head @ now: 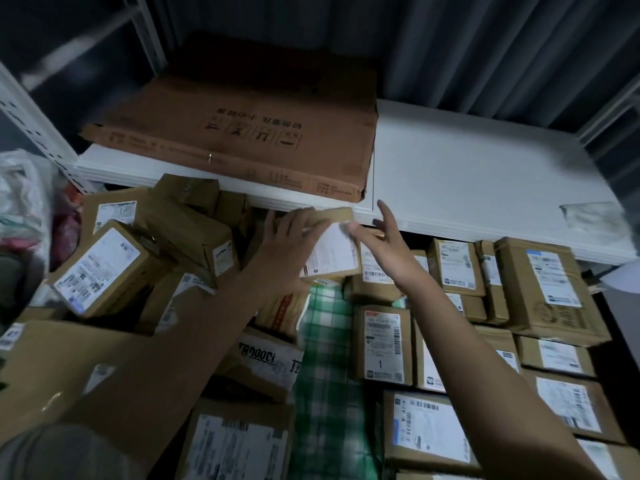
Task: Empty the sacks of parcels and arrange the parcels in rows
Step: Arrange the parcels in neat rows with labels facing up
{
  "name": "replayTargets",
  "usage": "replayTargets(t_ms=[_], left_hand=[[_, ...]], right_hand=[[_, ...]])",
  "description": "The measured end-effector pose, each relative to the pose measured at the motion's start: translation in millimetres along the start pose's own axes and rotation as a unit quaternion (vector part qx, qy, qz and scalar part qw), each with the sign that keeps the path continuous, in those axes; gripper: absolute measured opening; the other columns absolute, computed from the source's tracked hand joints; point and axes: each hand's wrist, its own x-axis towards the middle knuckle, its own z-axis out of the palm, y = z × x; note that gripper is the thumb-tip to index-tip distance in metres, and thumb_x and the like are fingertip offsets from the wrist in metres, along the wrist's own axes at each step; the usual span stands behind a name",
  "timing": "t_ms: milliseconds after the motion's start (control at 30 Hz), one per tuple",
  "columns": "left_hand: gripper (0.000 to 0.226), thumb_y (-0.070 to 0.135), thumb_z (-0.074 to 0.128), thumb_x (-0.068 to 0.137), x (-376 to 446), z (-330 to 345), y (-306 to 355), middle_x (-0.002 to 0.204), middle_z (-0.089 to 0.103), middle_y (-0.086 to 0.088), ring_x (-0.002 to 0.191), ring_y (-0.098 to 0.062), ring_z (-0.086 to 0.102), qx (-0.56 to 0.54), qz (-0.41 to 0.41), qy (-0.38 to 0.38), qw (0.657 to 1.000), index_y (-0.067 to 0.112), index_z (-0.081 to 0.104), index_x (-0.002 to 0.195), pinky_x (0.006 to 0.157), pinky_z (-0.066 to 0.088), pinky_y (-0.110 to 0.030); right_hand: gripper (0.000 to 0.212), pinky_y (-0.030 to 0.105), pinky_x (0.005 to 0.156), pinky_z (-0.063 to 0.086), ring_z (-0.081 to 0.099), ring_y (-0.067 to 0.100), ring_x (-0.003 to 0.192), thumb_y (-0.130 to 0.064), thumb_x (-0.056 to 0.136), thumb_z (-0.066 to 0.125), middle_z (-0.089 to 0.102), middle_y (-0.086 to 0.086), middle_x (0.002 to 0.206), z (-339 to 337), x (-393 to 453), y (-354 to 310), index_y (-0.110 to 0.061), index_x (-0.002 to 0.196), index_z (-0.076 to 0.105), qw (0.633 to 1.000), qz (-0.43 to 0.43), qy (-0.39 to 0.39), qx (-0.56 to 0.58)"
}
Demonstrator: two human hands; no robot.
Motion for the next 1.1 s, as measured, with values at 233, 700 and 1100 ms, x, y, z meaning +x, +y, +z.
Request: replayTargets(t_ms=[233, 700, 1100], left_hand=[[0.129, 0.055, 0.088, 0.037, -28, -12, 30, 0.142, 0.029, -0.015, 0.134, -0.034, 0.027, 0.065, 0.154, 0.007, 0.986, 0.016, 0.027, 0.144, 0.104, 0.025, -0.068], [0.107, 0.044, 0.078, 0.066, -63, -21, 71, 0.152, 0.015, -0.014, 0.141, -0.033, 0.012, -0.046, 0.157, -0.031, 0.986, 0.015, 0.016, 0.149, 0.113, 0.011, -0.052], [0.100, 0.048, 0.063, 0.087, -81, 20, 48, 0.160, -0.008, -0.013, 0.146, -0.038, 0.001, -0.153, -0.231, -0.235, 0.932, 0.017, -0.004, 0.153, 0.115, 0.019, -0.052]], right_hand=[[0.083, 0.035, 0.099, 0.045, 0.055, 0.013, 0.113, -0.050, 0.079, 0.073, 0.053, -0.010, 0.121, -12, -47, 32, -0.040, 0.148, 0.027, 0.997, 0.043, -0.065, 0.004], [0.048, 0.030, 0.077, 0.052, 0.063, 0.014, 0.103, -0.038, 0.086, 0.071, 0.062, 0.003, 0.122, -11, -121, 71, -0.030, 0.122, 0.041, 0.989, 0.086, 0.021, 0.121], [0.085, 0.053, 0.102, 0.046, 0.052, 0.031, 0.118, -0.049, 0.075, 0.077, 0.050, 0.012, 0.135, 2, -128, 124, -0.025, 0.139, 0.026, 0.918, 0.212, 0.191, 0.274]])
